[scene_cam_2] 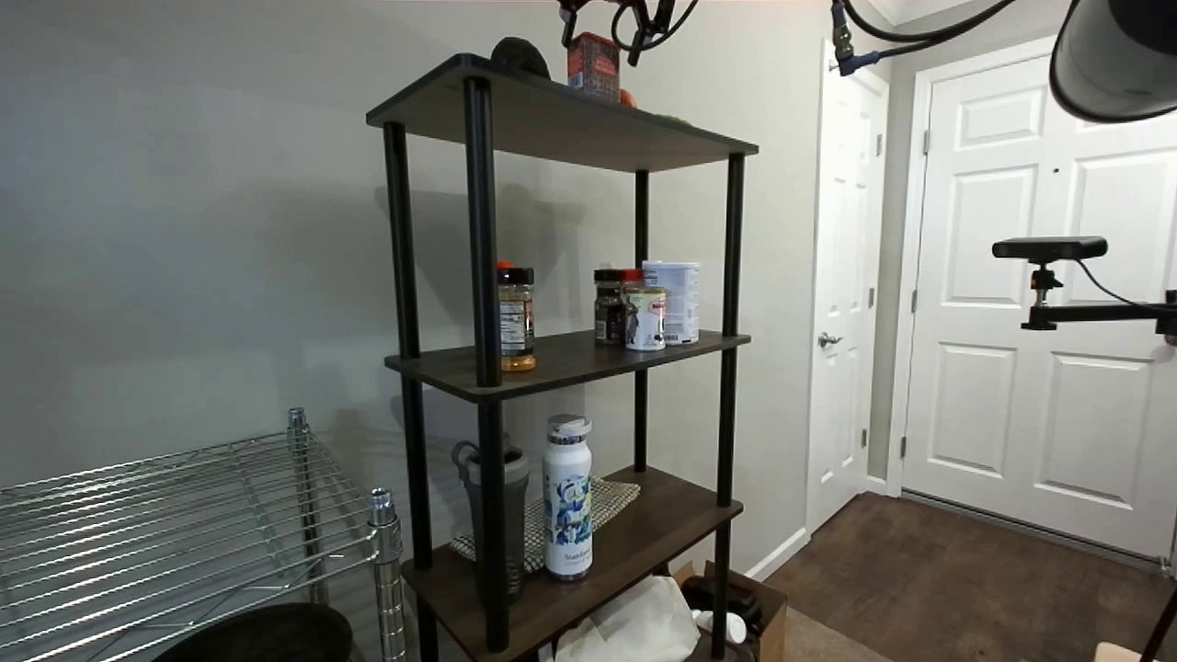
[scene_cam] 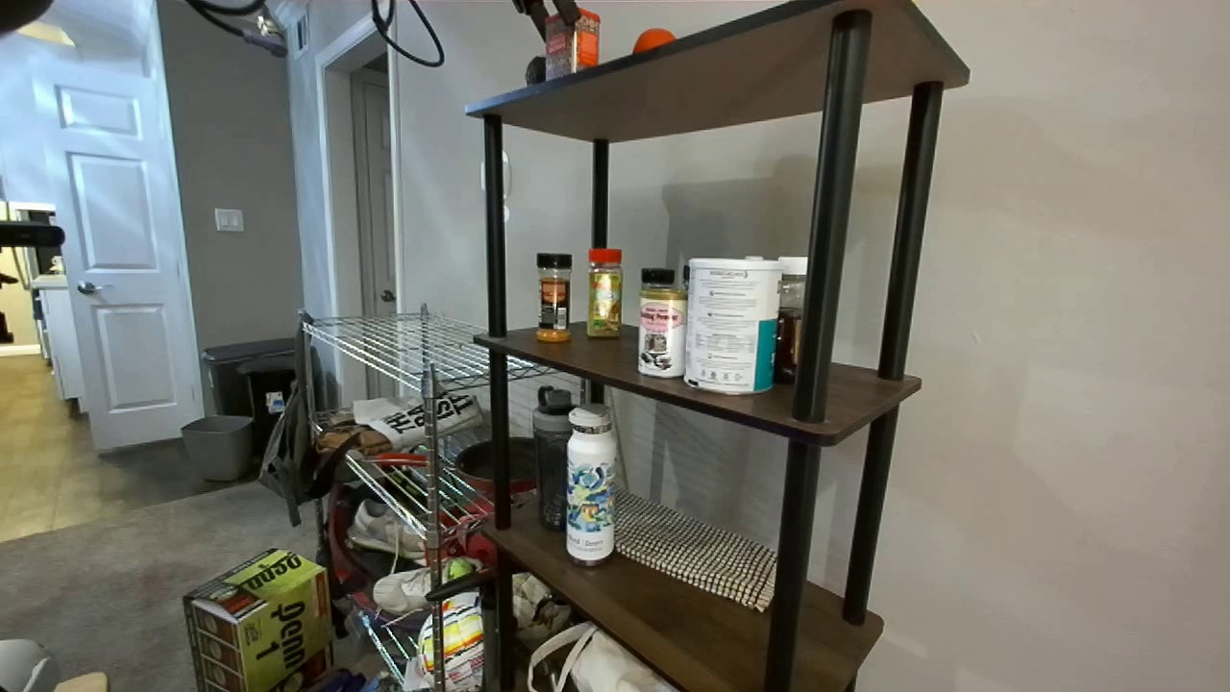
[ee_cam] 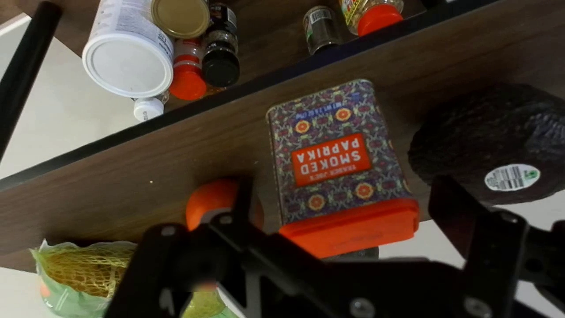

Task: Shift the container with the lid to the bottom shelf

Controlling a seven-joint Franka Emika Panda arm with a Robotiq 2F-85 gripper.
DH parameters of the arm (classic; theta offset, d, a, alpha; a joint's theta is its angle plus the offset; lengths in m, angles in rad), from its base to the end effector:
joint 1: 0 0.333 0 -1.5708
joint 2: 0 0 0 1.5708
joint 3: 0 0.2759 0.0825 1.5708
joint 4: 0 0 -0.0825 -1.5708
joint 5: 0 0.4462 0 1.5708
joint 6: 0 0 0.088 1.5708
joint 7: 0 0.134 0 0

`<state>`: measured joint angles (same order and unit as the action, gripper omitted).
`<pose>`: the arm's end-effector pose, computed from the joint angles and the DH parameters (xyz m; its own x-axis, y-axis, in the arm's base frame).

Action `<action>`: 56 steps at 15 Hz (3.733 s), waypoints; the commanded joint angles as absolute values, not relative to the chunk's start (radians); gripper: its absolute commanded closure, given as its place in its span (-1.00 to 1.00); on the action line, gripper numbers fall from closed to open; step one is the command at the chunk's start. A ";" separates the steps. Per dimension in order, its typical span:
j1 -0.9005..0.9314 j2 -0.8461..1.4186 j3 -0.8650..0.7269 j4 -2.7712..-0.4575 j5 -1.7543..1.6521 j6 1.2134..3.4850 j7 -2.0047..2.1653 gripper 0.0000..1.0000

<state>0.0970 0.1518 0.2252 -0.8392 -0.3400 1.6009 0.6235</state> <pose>0.5833 0.1284 0.8540 0.7060 -0.3596 0.6102 -0.3542 -0.9253 -0.1355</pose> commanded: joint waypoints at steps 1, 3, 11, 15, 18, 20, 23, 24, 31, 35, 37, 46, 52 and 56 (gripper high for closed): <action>0.105 0.170 0.227 -0.816 -0.342 1.581 0.647 -1.00; 0.109 0.176 0.229 -0.815 -0.342 1.584 0.647 -1.00; 0.109 0.193 0.220 -0.809 -0.338 1.592 0.647 -1.00; 0.113 0.202 0.221 -0.801 -0.338 1.600 0.647 -0.46; 0.112 0.200 0.221 -0.798 -0.337 1.599 0.649 -0.06; 0.109 0.197 0.219 -0.799 -0.336 1.598 0.649 -0.03; 0.106 0.191 0.217 -0.803 -0.333 1.598 0.650 -0.03; 0.106 0.183 0.217 -0.809 -0.334 1.596 0.649 -0.03; 0.098 0.095 0.215 -0.885 -0.328 1.615 0.644 -0.03; 0.083 0.026 0.208 -0.947 -0.306 1.624 0.632 -0.03; 0.073 -0.017 0.197 -0.998 -0.286 1.629 0.621 -0.03; 0.069 -0.234 0.105 -1.329 -0.197 1.687 0.514 -0.03; 0.092 -0.327 0.073 -1.530 -0.200 1.749 0.438 -0.03; 0.070 -0.370 0.096 -1.647 -0.183 1.804 0.410 -0.03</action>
